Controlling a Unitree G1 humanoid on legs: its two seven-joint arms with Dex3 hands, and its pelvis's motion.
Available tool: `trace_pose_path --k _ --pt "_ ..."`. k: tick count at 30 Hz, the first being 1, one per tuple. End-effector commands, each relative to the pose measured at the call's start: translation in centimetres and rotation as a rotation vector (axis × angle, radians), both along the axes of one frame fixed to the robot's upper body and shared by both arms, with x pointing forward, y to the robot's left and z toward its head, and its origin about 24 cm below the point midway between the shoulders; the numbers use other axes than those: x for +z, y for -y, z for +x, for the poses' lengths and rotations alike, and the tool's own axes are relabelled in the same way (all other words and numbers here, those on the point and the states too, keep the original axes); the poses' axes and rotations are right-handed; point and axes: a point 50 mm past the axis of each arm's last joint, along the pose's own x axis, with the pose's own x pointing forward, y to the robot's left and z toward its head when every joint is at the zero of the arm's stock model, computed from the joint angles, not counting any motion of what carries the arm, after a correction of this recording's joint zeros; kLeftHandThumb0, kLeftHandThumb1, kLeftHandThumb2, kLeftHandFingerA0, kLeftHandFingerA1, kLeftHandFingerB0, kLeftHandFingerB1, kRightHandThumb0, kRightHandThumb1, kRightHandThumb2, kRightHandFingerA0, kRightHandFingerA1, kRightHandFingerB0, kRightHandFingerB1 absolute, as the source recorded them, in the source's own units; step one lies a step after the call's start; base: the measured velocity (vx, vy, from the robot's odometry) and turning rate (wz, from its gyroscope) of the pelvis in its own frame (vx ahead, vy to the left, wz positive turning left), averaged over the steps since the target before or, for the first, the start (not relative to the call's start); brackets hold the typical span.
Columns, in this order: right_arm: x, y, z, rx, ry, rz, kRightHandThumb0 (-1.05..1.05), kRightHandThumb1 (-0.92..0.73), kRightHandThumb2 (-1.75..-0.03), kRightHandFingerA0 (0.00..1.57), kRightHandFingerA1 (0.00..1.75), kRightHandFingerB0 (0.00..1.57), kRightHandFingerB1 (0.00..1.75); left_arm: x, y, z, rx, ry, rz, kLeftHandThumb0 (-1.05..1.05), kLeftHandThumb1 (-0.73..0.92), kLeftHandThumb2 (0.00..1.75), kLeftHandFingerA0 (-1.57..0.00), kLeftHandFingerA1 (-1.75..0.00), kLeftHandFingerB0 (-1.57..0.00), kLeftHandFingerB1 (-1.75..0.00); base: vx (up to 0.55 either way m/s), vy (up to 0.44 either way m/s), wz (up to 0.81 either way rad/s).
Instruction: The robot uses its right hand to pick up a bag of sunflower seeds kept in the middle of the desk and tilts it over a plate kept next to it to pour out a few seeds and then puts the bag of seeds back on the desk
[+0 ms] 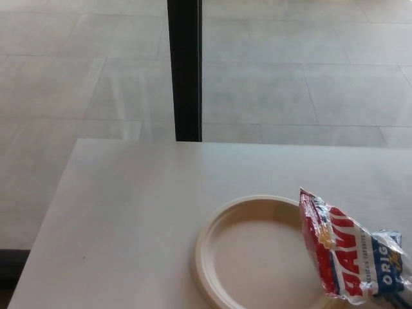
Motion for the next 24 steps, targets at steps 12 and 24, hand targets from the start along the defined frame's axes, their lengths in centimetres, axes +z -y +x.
trace_pose_path --k 12,24 --pt "-6.1 -1.8 1.5 0.137 -0.414 -0.244 -0.83 -0.68 -0.61 0.14 0.40 0.00 0.19 0.4 -0.4 -0.4 -0.024 0.015 0.040 -0.73 0.54 0.93 -0.39 -0.60 -0.28 -0.47 0.00 0.000 0.00" --pt "-6.8 -3.1 2.6 0.155 -0.432 -0.328 -0.87 -0.54 -0.93 0.10 0.50 0.00 0.12 0.4 -0.5 -0.1 -0.019 0.013 0.026 -0.68 0.66 0.61 -0.44 -0.52 -0.38 -0.32 0.00 0.000 0.00"
